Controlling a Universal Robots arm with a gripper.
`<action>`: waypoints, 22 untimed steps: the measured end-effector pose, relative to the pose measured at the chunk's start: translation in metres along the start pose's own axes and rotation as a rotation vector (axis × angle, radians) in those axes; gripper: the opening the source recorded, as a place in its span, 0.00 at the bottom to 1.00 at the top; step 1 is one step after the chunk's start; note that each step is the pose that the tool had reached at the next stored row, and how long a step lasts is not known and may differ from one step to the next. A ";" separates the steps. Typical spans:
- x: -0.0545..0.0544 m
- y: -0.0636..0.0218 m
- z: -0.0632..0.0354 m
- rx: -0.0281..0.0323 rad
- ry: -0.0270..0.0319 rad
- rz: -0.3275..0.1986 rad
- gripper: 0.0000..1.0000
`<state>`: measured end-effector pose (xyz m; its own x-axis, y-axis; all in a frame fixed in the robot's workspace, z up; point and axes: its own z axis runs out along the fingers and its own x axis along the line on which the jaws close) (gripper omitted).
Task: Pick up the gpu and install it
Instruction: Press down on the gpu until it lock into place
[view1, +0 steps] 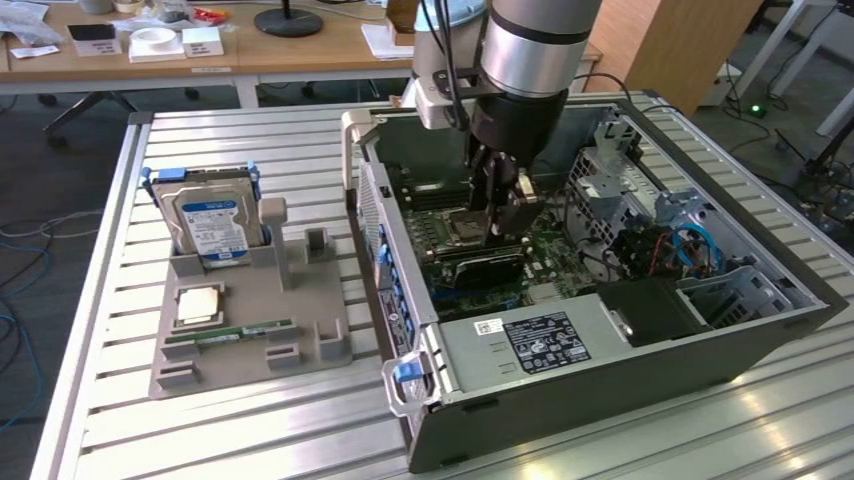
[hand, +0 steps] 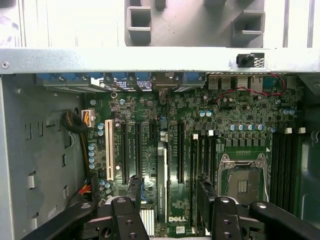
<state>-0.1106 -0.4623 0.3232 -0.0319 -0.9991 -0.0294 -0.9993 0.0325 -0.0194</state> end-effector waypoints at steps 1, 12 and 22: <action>0.000 0.0000 0.0000 0.0000 0.0000 0.000 0.57; 0.000 0.0000 0.0000 0.0000 0.0000 0.000 0.43; 0.000 0.0000 0.0000 -0.0001 0.0000 0.000 0.11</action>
<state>-0.1106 -0.4623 0.3232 -0.0319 -0.9991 -0.0294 -0.9993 0.0325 -0.0194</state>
